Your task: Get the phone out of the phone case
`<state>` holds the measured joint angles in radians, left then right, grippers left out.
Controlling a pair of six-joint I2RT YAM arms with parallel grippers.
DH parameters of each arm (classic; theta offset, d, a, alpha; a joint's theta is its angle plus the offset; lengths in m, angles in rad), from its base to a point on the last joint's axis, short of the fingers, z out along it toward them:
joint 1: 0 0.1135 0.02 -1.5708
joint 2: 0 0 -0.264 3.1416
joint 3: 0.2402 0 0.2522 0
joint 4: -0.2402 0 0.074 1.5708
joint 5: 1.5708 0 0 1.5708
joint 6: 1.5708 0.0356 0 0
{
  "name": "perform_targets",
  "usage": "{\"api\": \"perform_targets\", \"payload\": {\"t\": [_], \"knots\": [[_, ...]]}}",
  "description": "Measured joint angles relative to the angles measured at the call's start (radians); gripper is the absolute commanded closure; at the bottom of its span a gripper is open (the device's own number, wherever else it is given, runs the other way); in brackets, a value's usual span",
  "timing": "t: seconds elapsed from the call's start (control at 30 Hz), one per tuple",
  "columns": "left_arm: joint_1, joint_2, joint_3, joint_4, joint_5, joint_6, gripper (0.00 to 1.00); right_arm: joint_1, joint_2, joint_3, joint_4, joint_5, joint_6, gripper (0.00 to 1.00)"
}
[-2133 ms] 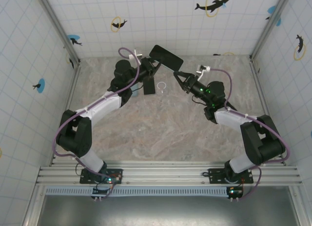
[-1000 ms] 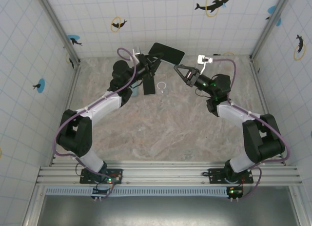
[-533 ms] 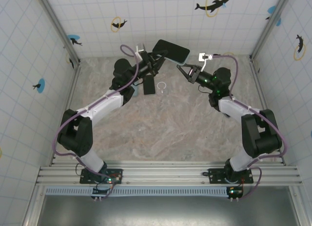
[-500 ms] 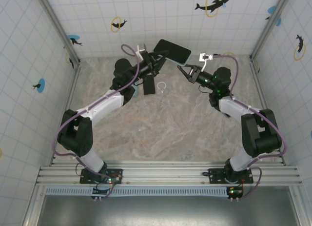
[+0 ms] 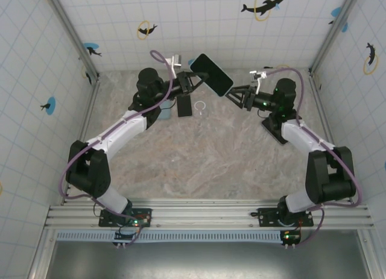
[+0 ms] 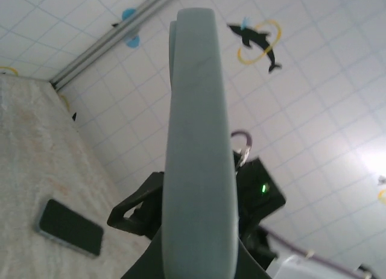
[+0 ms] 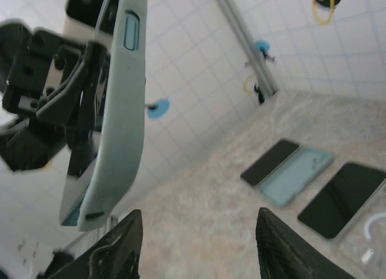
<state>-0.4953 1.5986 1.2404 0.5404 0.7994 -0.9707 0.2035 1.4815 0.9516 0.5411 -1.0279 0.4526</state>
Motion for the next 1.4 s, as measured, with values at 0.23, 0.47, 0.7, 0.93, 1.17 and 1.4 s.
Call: {"api": "perform_targets", "payload": {"t": [0.23,0.47,0.7,0.93,1.17,1.4], "knots": [[0.000,-0.031,0.013,-0.177,0.139,0.364,1.00,0.000,-0.009,0.119,-0.551,-0.042,-0.570,0.48],[0.000,-0.080,0.034,-0.439,0.196,0.714,1.00,0.005,-0.018,0.143,-0.854,-0.047,-0.938,0.54],[0.000,-0.139,0.005,-0.616,0.216,0.939,1.00,0.077,-0.063,0.143,-0.948,-0.007,-1.128,0.64],[0.000,-0.148,0.006,-0.750,0.222,1.058,1.00,0.146,-0.100,0.143,-0.961,0.066,-1.225,0.73],[0.003,-0.150,0.006,-0.821,0.230,1.114,1.00,0.193,-0.100,0.143,-0.974,0.103,-1.272,0.77],[0.006,-0.161,0.006,-0.846,0.237,1.129,1.00,0.216,-0.100,0.143,-1.002,0.123,-1.317,0.72]]}}
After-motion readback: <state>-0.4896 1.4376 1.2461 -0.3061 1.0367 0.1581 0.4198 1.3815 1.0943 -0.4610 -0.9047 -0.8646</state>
